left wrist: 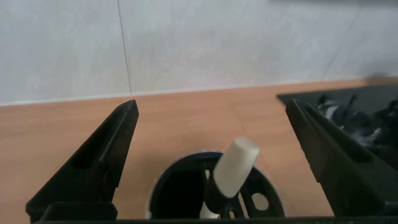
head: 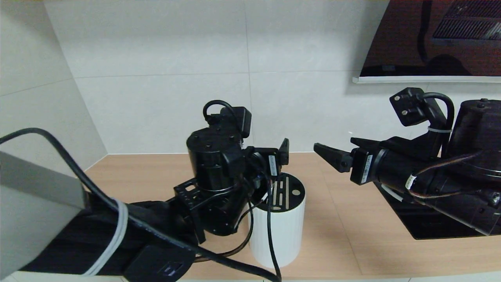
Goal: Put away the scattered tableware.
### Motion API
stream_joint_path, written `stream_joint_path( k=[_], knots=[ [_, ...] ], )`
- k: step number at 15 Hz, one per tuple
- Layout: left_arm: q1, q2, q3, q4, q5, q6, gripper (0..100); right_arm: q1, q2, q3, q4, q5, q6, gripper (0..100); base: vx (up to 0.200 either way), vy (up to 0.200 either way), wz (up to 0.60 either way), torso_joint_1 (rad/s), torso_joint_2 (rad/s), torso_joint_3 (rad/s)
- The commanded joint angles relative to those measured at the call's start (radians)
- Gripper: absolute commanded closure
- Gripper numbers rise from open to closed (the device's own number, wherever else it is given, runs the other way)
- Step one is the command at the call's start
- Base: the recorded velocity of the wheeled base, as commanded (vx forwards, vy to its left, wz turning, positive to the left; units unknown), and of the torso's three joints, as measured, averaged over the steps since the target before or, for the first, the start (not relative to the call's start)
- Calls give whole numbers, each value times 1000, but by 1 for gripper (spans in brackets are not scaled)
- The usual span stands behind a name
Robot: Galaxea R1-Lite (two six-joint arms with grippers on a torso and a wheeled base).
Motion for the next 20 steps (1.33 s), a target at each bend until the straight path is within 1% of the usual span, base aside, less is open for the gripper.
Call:
stream_joint_path(
  k=[1, 2, 3, 4, 5, 6, 7, 8, 9, 10, 11, 12, 13, 14, 15, 16, 17, 18, 19, 20],
  knots=[
    [43, -252, 138, 2, -116, 1, 0, -30, -9, 8, 0, -1, -4, 0, 0, 0, 0, 0, 0, 0],
    [63, -324, 183, 3, -177, 3, 0, -32, -19, 15, 0, -2, -18, 0, 0, 0, 0, 0, 0, 0],
    [91, -409, 216, 14, -253, 3, 0, -32, -33, 24, -2, -7, -47, 0, 0, 0, 0, 0, 0, 0],
    [120, -490, 249, 43, -302, 3, 0, -40, -50, 37, -3, -13, -70, 0, 0, 0, 0, 0, 0, 0],
    [140, -547, 278, 72, -332, 3, 0, -63, -73, 44, -3, -16, -83, 0, 0, 0, 0, 0, 0, 0],
    [163, -610, 338, 100, -346, 0, 0, -93, -104, 49, -2, -18, -93, 0, 0, 0, 0, 0, 0, 0],
    [206, -666, 407, 104, -348, 0, 0, -115, -134, 55, -3, -18, -95, 0, 0, 0, 0, 0, 0, 0],
    [255, -725, 462, 104, -346, 1, 0, -133, -174, 81, -3, -21, -92, 0, 0, 0, 0, 0, 0, 0],
    [329, -809, 519, 121, -346, 1, 0, -191, -236, 136, -3, -24, -95, 0, 0, 0, 0, 0, 0, 0],
    [373, -883, 562, 153, -348, 6, 0, -228, -292, 184, -3, -24, -98, 0, 0, 0, 0, 0, 0, 0],
    [405, -987, 595, 226, -348, 7, 0, -282, -374, 241, -3, -22, -98, 0, 0, 0, 0, 0, 0, 0],
    [418, -1094, 609, 314, -348, 9, 0, -323, -469, 288, 3, -14, -98, 0, 0, 0, 0, 0, 0, 0],
    [418, -1183, 608, 400, -348, 9, 0, -346, -541, 313, 9, -10, -98, 0, 0, 0, 0, 0, 0, 0],
    [418, -1329, 594, 565, -348, 10, 0, -388, -647, 356, 37, -10, -98, 0, 0, 0, 0, 0, 0, 0],
    [418, -1455, 569, 721, -349, 13, 0, -431, -756, 377, 97, -7, -103, 0, 0, 0, 0, 0, 0, 0],
    [424, -1530, 552, 827, -351, 17, 0, -448, -840, 382, 175, -7, -103, 0, 0, 0, 0, 0, 0, 0],
    [490, -1624, 543, 945, -355, 18, 0, -451, -987, 376, 347, -11, -103, 0, 0, 0, 0, 0, 0, 0],
    [521, -1682, 545, 986, -368, 20, 0, -455, -1085, 376, 466, -16, -103, 0, 0, 0, 0, 0, 0, 0],
    [536, -1720, 545, 1006, -375, 21, 0, -472, -1148, 377, 540, -18, -101, 0, 0, 0, 0, 0, 0, 0],
    [571, -1768, 545, 1031, -378, 33, 0, -512, -1233, 380, 624, -13, -99, 0, 0, 0, 0, 0, 0, 0]
  ],
)
